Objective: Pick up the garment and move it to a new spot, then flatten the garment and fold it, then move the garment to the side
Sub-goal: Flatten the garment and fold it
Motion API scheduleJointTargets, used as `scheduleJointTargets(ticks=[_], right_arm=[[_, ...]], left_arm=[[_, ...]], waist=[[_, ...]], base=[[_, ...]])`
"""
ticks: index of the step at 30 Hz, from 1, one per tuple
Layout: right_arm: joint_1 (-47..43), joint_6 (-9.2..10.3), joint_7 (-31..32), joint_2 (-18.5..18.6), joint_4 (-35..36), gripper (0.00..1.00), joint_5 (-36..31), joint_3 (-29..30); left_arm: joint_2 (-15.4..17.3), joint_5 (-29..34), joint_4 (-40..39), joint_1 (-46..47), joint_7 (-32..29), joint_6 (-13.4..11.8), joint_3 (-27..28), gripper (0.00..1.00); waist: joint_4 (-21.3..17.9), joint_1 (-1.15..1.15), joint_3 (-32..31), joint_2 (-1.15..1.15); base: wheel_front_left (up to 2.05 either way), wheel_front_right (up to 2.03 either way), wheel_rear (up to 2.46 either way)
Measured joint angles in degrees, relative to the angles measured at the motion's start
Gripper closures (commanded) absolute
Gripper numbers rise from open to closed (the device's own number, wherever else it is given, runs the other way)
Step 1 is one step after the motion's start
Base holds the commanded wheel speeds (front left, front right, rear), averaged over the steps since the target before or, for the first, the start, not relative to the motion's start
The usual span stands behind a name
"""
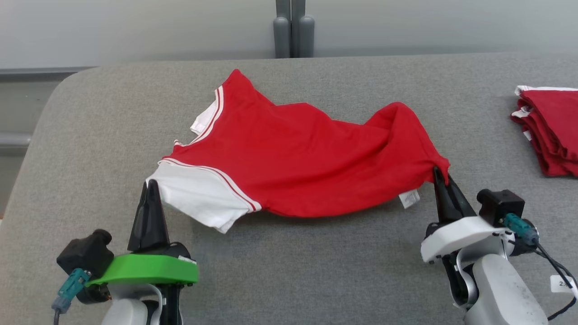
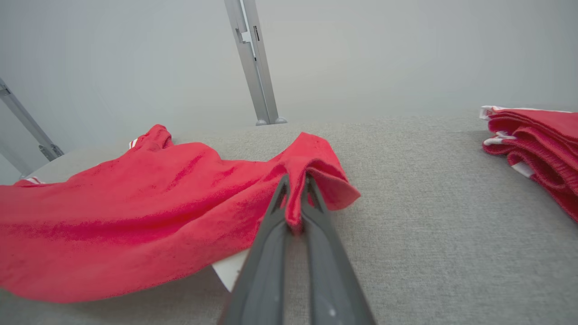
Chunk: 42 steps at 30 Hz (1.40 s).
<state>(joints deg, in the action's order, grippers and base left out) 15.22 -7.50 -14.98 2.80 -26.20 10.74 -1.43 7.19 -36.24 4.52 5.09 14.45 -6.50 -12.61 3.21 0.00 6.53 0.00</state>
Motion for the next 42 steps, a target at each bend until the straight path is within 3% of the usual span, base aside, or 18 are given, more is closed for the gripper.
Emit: scheduleJointTargets(ticks=[7,12,20,27,31,35,42], right_arm=[[-1.10,0.00,-0.05,0.75,15.74,1.00,4.13,-1.37],[-2.20,0.01,1.79,2.41,27.77,1.00,6.66,-0.10],[-2.82,0.02,6.38,3.37,47.60,1.00,8.32,4.63],[-1.71,0.02,10.49,4.32,58.27,1.00,8.71,8.68],[-0.56,0.02,12.80,4.21,59.29,1.00,7.75,10.07],[2.82,0.02,14.79,4.59,56.45,1.00,7.33,7.88],[22.19,0.02,15.27,7.54,38.46,1.00,7.21,4.34]], left_arm=[[-0.26,-3.33,-9.56,2.67,-0.01,2.56,1.23,1.00],[0.89,-3.88,-19.26,4.61,-1.29,2.79,2.00,1.00],[4.10,-2.31,-36.04,10.21,-6.38,1.05,2.88,1.00],[6.61,-1.23,-44.58,17.92,-12.43,-0.22,2.99,1.00],[7.48,-1.30,-43.78,22.52,-15.27,-0.56,2.92,1.00],[8.09,-1.79,-38.93,28.28,-17.61,0.02,2.27,1.00],[8.35,-1.74,-20.61,46.73,-20.87,2.22,1.10,1.00]], waist=[[-2.27,0.00,-3.10,0.00],[-3.91,0.00,-5.32,0.00],[-6.54,0.00,-7.09,0.00],[-7.43,0.00,-6.08,0.00],[-7.48,0.00,-4.23,0.00],[-7.38,0.00,-1.36,0.00],[-7.04,0.00,5.74,0.00]], base=[[0.00,0.00,0.00],[0.00,0.00,0.00],[0.00,0.00,0.00],[0.00,0.00,0.00],[0.00,0.00,0.00],[0.00,0.00,0.00],[0.00,0.00,0.00]])
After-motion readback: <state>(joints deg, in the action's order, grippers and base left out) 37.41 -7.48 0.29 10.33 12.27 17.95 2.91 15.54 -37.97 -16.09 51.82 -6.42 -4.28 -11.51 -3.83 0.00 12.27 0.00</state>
